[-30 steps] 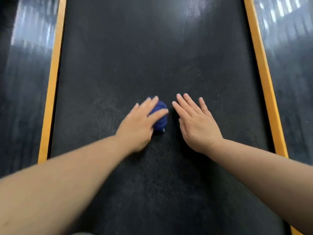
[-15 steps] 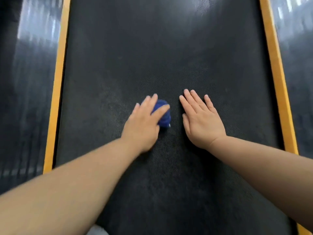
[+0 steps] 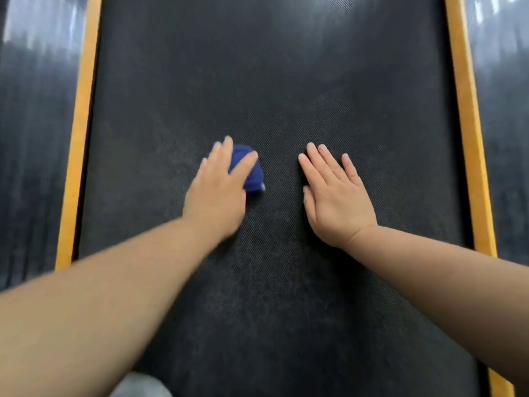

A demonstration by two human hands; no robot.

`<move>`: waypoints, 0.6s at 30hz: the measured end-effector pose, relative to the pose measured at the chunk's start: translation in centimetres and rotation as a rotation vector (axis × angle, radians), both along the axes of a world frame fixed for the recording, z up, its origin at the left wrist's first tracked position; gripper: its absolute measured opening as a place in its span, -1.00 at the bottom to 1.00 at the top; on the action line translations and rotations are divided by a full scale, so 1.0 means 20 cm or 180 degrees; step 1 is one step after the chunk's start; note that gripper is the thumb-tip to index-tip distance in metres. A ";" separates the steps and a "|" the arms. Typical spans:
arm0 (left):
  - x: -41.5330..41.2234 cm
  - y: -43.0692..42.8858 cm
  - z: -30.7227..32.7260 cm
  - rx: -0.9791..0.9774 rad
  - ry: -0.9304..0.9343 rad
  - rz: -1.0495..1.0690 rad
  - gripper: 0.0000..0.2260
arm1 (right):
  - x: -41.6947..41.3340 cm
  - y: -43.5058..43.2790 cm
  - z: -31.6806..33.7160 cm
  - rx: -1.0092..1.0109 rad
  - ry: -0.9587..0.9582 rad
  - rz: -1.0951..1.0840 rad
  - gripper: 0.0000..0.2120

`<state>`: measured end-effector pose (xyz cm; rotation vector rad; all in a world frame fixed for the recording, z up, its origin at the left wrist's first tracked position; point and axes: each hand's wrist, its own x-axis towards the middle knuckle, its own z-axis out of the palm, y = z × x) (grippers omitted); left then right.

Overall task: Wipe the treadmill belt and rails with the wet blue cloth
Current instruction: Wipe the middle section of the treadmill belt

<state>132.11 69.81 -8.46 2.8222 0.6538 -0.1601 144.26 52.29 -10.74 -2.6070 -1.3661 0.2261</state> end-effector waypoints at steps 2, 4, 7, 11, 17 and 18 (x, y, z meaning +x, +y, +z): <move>0.23 0.11 0.02 -0.0202 0.0051 0.0470 -0.45 | 0.00 0.00 0.00 -0.0008 0.0018 0.0010 -0.47; 0.27 0.19 0.04 -0.0287 0.0057 0.0496 -0.47 | 0.00 0.00 0.01 0.0005 0.0085 0.0047 -0.47; -0.04 0.11 0.03 -0.0203 -0.0056 0.0026 -0.48 | -0.01 0.00 0.02 -0.0004 0.0095 0.0021 -0.47; -0.44 -0.04 0.04 -0.0311 0.0085 -0.0339 -0.45 | -0.01 0.00 0.04 0.0412 0.0084 0.0199 -0.55; -0.02 0.16 0.02 -0.0229 -0.0044 0.0827 -0.45 | -0.06 0.16 0.08 0.0634 0.0051 0.0344 -0.57; 0.05 0.20 0.02 -0.0248 -0.0063 0.0998 -0.46 | -0.06 0.21 0.08 0.0610 0.0082 0.0226 -0.56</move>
